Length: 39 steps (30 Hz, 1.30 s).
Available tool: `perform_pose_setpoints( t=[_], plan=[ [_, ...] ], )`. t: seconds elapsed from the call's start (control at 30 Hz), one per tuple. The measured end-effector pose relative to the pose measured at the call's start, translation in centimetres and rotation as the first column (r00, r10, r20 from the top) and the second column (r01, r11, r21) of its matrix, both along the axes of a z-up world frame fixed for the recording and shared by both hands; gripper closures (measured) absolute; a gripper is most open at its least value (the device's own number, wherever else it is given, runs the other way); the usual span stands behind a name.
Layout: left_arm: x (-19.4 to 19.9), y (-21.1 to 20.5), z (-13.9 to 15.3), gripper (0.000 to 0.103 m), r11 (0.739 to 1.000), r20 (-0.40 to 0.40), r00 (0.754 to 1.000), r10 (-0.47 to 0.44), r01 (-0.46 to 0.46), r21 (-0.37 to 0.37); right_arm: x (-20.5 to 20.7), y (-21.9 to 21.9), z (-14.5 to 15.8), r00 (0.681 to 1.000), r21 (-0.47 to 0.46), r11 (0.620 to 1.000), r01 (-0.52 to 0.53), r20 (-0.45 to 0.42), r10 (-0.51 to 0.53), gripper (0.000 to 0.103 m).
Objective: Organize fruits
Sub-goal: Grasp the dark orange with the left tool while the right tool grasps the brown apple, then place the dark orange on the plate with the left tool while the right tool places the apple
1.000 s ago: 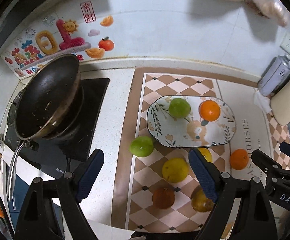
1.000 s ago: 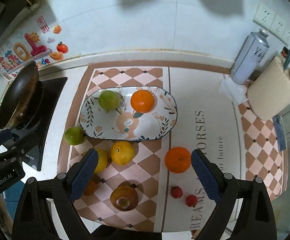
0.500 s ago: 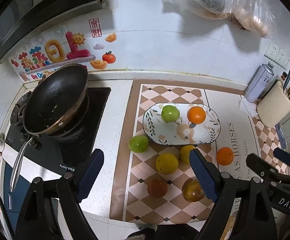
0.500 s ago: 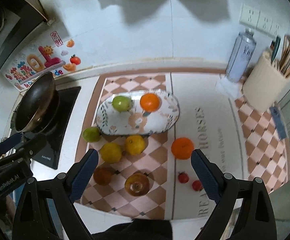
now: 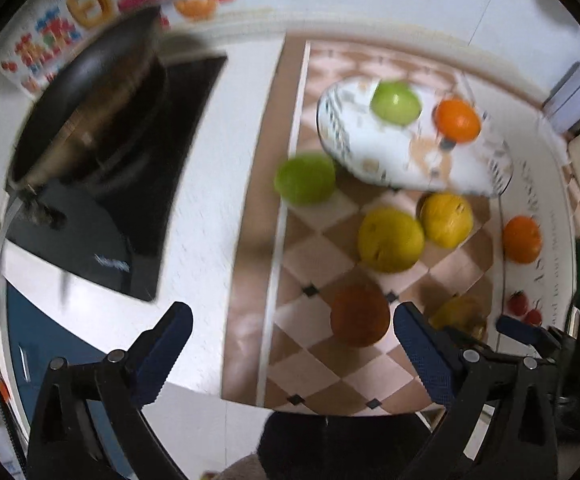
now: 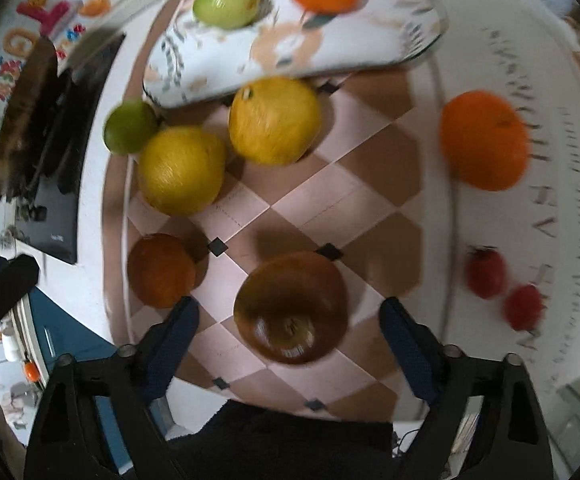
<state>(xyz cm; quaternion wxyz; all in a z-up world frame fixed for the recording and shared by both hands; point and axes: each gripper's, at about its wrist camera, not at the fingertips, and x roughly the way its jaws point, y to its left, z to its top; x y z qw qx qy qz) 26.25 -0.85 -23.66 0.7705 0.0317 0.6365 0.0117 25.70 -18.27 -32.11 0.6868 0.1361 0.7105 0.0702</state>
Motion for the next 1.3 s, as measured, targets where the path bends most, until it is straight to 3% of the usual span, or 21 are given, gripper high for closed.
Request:
perform_pose_setpoints(
  t=[0.03,0.13,0.23,0.4,0.47,0.53,0.57,0.6,0.8,0.83,1.0,1.17,1.3],
  plan=[
    [0.0,-0.1,-0.6,0.000,1.000,-0.018,1.000,0.003,-0.003,-0.003,0.0,0.3,-0.5,1.000,-0.027,0.999,-0.020,-0.008,0.020,0.034],
    [0.2,-0.8,-2.4,0.000,1.000,-0.070,0.998,-0.003,0.002,-0.009,-0.4,-0.5,-0.6,1.000,-0.009,1.000,-0.015,-0.011,0.014,0.034],
    [0.7,-1.4,-4.0,0.000,0.999,-0.118,0.993,-0.012,0.008,-0.031,-1.1,-2.2,-0.3,1.000,-0.056,0.998,-0.004,-0.014,0.004,0.034],
    [0.9,-3.3,-7.1,0.003,0.997,-0.195,0.979,-0.065,0.055,-0.056,-1.7,-4.5,-0.8,0.998,-0.027,0.999,0.023,-0.057,-0.025,0.033],
    [0.8,-4.0,-8.5,0.028,0.995,-0.224,0.971,-0.088,0.077,-0.058,-1.7,-4.6,-0.9,0.997,-0.023,1.000,0.018,-0.075,-0.020,0.033],
    [0.7,-4.5,-9.5,0.044,0.993,-0.244,0.964,-0.105,0.090,-0.070,-1.7,-4.9,-0.7,0.996,-0.020,1.000,0.019,-0.088,-0.021,0.031],
    [0.6,-4.7,-9.7,0.052,0.992,-0.244,0.964,-0.108,0.090,-0.083,-1.8,-4.9,-0.7,0.995,-0.015,1.000,0.019,-0.094,-0.020,0.029],
    [0.5,-4.8,-9.7,0.052,0.993,-0.239,0.965,-0.107,0.090,-0.082,-1.9,-5.0,-0.7,0.995,-0.012,1.000,0.021,-0.099,-0.023,0.028],
    [0.3,-5.3,-9.3,0.052,0.992,-0.210,0.970,-0.118,0.106,-0.070,-1.8,-5.5,-1.8,0.990,-0.007,1.000,0.021,-0.142,-0.022,0.029],
    [0.3,-5.3,-9.2,0.053,0.992,-0.209,0.971,-0.114,0.102,-0.070,-1.9,-5.7,-1.8,0.990,0.005,1.000,0.028,-0.136,-0.027,0.033],
    [-0.5,-4.3,-8.2,0.053,0.992,-0.195,0.976,-0.102,0.086,-0.087,-1.5,-6.2,-0.4,0.995,0.004,0.999,0.038,-0.089,-0.038,0.034],
    [0.0,-3.2,-2.6,0.053,0.982,-0.116,0.988,-0.105,0.085,-0.171,1.0,-6.8,3.8,0.997,0.055,0.996,0.076,0.013,-0.077,0.034],
    [2.8,-2.9,2.5,0.053,0.971,-0.022,0.996,-0.092,0.085,-0.222,5.1,-7.2,7.2,0.991,0.088,0.993,0.083,0.101,-0.092,0.034]
  ],
)
